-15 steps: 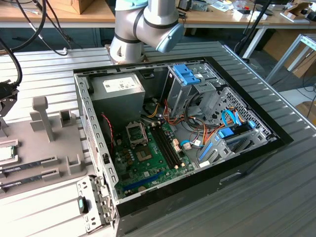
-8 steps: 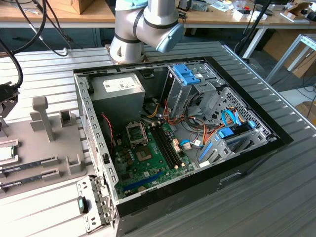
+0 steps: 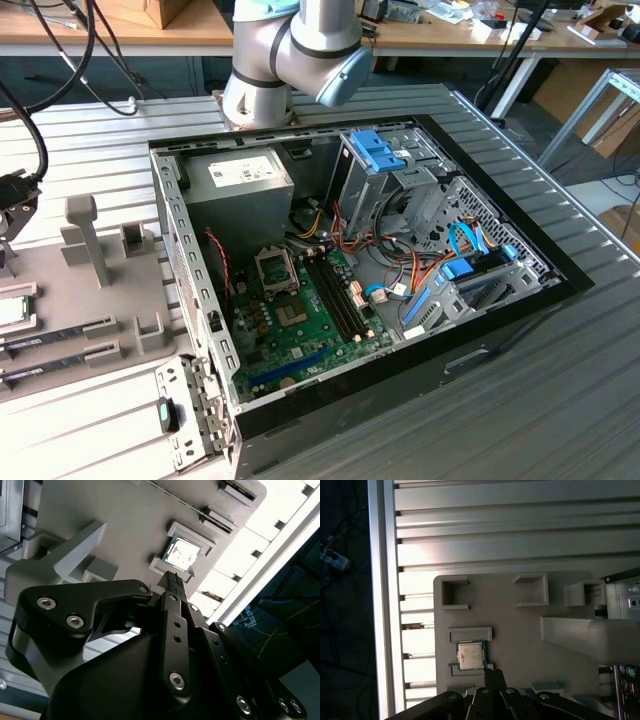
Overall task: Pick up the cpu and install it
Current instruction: 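Reach for the cpu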
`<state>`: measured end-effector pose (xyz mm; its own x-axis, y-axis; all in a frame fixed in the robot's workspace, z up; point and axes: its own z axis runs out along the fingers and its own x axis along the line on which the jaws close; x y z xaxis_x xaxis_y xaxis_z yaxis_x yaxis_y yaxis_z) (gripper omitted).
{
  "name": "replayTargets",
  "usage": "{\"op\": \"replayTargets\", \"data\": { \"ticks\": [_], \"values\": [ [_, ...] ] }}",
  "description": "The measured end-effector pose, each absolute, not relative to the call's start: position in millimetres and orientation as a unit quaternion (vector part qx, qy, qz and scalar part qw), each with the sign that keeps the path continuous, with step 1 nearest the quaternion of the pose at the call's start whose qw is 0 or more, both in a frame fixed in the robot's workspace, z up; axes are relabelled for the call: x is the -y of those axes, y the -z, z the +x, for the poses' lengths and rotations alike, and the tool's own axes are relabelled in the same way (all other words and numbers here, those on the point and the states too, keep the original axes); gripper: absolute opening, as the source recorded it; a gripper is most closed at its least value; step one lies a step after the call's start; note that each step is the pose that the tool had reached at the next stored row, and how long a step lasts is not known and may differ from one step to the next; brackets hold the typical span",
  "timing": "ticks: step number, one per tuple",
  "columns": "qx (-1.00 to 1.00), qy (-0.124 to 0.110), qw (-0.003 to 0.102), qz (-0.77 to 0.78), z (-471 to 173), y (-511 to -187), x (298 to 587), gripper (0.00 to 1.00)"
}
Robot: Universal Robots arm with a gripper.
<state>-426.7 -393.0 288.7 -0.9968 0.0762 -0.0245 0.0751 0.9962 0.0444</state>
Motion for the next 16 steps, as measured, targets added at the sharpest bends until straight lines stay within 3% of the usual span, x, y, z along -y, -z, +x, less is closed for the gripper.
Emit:
{"op": "replayTargets", "data": {
  "ticks": [16],
  "values": [
    [-0.999, -0.022, 0.013, 0.038, -427.9, -282.4, 393.0, 0.11]
  ]
}}
